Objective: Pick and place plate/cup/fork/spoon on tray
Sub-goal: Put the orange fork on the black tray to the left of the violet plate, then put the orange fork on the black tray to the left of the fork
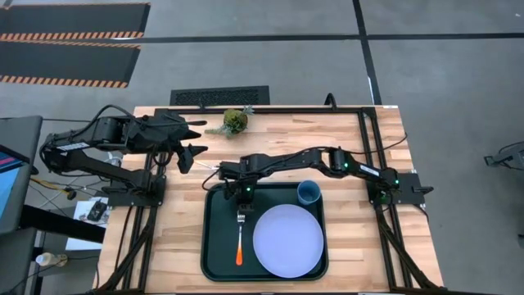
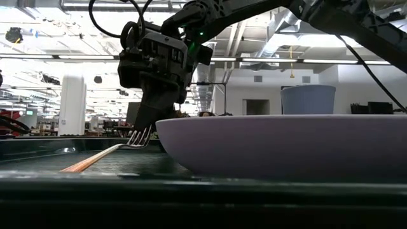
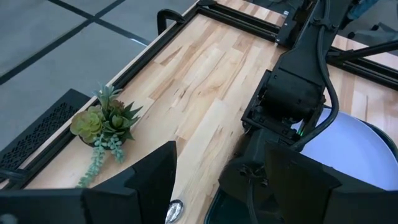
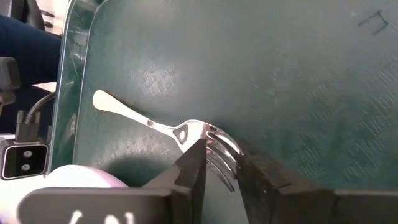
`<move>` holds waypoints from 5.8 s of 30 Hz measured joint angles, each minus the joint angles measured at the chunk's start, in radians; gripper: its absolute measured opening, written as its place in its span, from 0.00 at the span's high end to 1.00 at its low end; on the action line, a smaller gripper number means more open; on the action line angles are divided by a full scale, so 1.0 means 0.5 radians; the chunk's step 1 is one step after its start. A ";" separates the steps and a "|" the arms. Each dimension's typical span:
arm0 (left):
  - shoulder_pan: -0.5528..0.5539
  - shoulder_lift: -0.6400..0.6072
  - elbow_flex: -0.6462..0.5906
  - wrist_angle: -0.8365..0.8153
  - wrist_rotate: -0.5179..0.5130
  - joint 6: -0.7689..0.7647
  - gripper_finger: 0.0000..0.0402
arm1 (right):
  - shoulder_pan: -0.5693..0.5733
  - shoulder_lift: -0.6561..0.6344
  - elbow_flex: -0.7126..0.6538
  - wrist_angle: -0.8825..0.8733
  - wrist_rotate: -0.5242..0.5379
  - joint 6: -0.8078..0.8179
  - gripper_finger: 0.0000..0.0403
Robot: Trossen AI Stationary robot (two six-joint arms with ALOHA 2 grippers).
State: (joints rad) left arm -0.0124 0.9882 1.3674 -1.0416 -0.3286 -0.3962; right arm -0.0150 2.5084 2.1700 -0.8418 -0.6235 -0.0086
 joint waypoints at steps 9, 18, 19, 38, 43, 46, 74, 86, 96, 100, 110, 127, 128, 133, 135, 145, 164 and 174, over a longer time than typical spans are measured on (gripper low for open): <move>0.000 0.000 0.000 0.000 0.000 0.006 0.44 | 0.039 0.000 0.000 0.039 0.073 0.000 0.53; 0.000 0.000 0.000 0.000 0.000 0.021 0.44 | 0.049 0.000 0.000 0.025 0.091 0.033 0.46; 0.000 0.000 0.000 0.000 0.000 0.022 0.44 | 0.052 0.000 0.000 0.024 0.091 0.040 0.46; 0.000 0.000 0.000 0.000 -0.001 0.023 0.44 | 0.104 0.000 0.000 0.070 0.033 0.039 0.49; 0.000 0.000 0.000 -0.002 -0.001 0.023 0.44 | 0.075 -0.009 0.000 0.075 0.054 0.079 0.48; -0.001 0.000 0.000 -0.065 -0.046 0.019 0.44 | 0.027 -0.066 0.000 0.068 0.041 0.147 0.48; 0.641 0.276 -1.484 0.843 0.360 0.746 0.49 | -0.195 -1.310 0.002 -1.035 0.465 0.099 0.51; 0.912 0.749 -1.587 1.077 0.594 1.220 0.50 | 0.002 -1.420 0.002 -1.049 0.574 0.214 0.51; 0.965 0.925 -1.563 1.085 0.687 1.458 0.68 | 0.121 -1.420 0.002 -1.118 0.681 0.266 0.53; 0.967 0.922 -1.566 1.094 0.668 1.390 0.95 | 0.121 -1.420 0.002 -1.140 0.683 0.268 0.54; 0.964 0.937 -1.462 1.013 0.580 0.751 1.00 | 0.099 -1.419 0.002 -1.144 0.803 0.320 0.57; 0.463 0.265 -1.006 0.746 0.143 -0.260 1.00 | -0.347 -1.412 0.001 -0.741 1.273 0.703 0.57; 0.415 0.223 -0.981 0.754 0.080 -0.306 1.00 | -0.364 -1.393 0.003 -0.685 1.273 0.703 0.57; 0.200 0.160 -0.834 0.753 -0.212 -0.441 1.00 | -0.367 -1.251 0.000 -0.428 1.247 0.681 0.57; 0.131 0.178 -0.780 0.756 -0.289 -0.456 1.00 | -0.343 -1.183 0.000 -0.318 1.244 0.658 0.57; -0.067 0.341 -0.696 0.652 -0.374 -0.525 1.00 | -0.283 -1.046 0.000 -0.076 1.245 0.643 0.56; -0.199 0.417 -0.692 0.706 -0.492 -0.538 1.00 | -0.268 -0.898 0.001 0.039 1.243 0.683 0.56; -0.218 0.489 -0.692 0.726 -0.475 -0.529 1.00 | -0.276 -0.880 0.000 -0.017 1.243 0.685 0.56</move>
State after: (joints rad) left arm -0.1215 1.2325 1.0214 -0.6784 -0.5663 -0.6605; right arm -0.1528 2.0682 2.1700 -0.8502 -0.0021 0.3340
